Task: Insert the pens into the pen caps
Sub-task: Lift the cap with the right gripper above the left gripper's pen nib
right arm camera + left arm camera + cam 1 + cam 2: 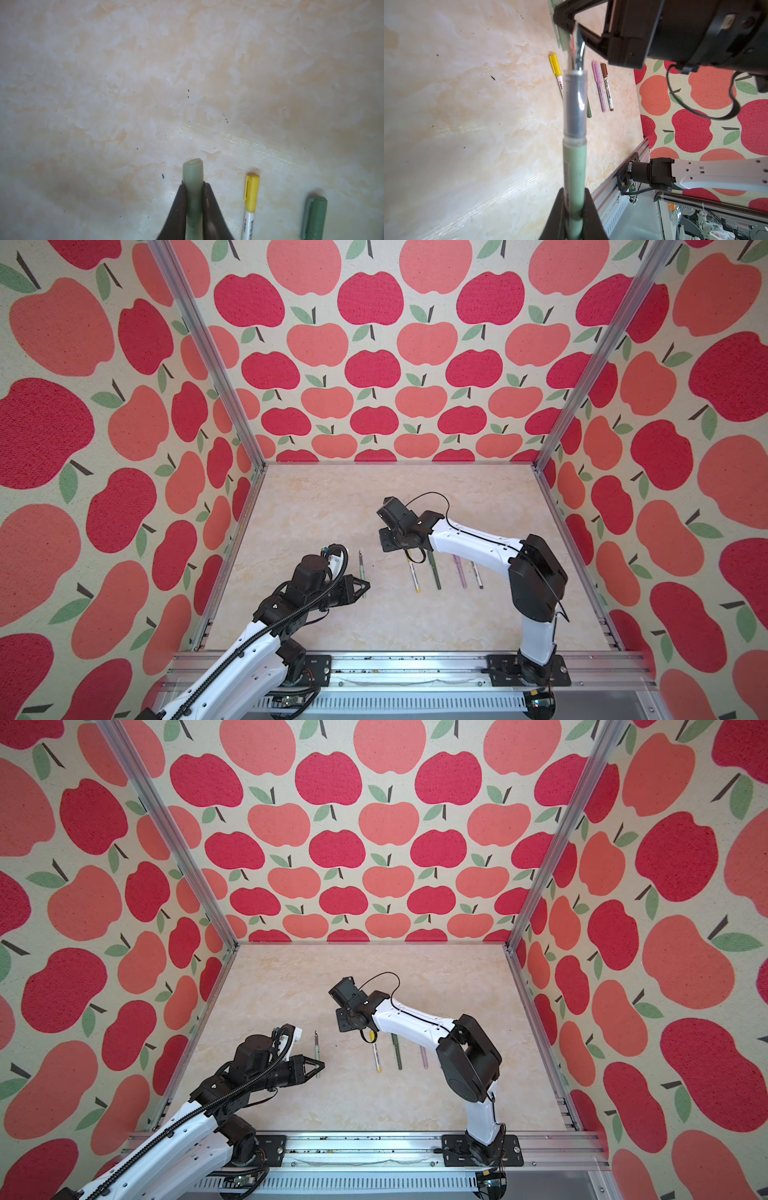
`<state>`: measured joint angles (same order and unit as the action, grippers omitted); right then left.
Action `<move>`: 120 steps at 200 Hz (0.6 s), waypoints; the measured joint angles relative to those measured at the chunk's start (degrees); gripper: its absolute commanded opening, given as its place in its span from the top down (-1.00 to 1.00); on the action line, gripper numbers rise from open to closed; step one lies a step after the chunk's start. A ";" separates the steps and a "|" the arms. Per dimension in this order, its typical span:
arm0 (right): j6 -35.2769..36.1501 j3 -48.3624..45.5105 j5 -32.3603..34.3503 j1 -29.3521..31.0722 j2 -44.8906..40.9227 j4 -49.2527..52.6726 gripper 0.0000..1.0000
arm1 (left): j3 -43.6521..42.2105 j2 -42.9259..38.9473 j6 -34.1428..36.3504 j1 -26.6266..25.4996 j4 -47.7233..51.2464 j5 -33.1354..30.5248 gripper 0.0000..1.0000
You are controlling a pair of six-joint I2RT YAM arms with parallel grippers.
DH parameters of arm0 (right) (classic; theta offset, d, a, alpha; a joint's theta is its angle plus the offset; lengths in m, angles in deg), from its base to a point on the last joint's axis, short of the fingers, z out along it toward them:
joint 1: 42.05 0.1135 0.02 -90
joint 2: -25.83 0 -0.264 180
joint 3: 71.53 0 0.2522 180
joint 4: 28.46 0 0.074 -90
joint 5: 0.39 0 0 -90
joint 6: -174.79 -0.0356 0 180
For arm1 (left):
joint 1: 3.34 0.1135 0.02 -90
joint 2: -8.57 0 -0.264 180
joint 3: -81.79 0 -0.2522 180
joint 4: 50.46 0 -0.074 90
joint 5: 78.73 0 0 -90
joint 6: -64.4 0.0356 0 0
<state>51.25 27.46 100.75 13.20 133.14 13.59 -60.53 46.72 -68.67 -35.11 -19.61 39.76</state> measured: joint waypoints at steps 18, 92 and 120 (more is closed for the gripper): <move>-1.16 -2.62 -0.92 -0.90 -3.96 -2.89 0.91 | -0.52 1.36 -0.74 -1.16 -2.12 -0.42 1.00; -6.62 -6.86 -7.32 -1.86 -10.75 -12.26 0.91 | -0.74 7.23 -1.22 -3.78 -9.86 -1.40 1.00; -8.41 -7.82 -9.33 -1.86 -11.13 -13.86 0.91 | -0.70 9.86 -1.20 -4.83 -12.07 -1.77 1.00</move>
<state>42.83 19.64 91.42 11.34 122.02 -0.26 -61.23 56.58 -69.87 -39.94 -31.68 37.99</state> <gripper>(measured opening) 0.145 0.134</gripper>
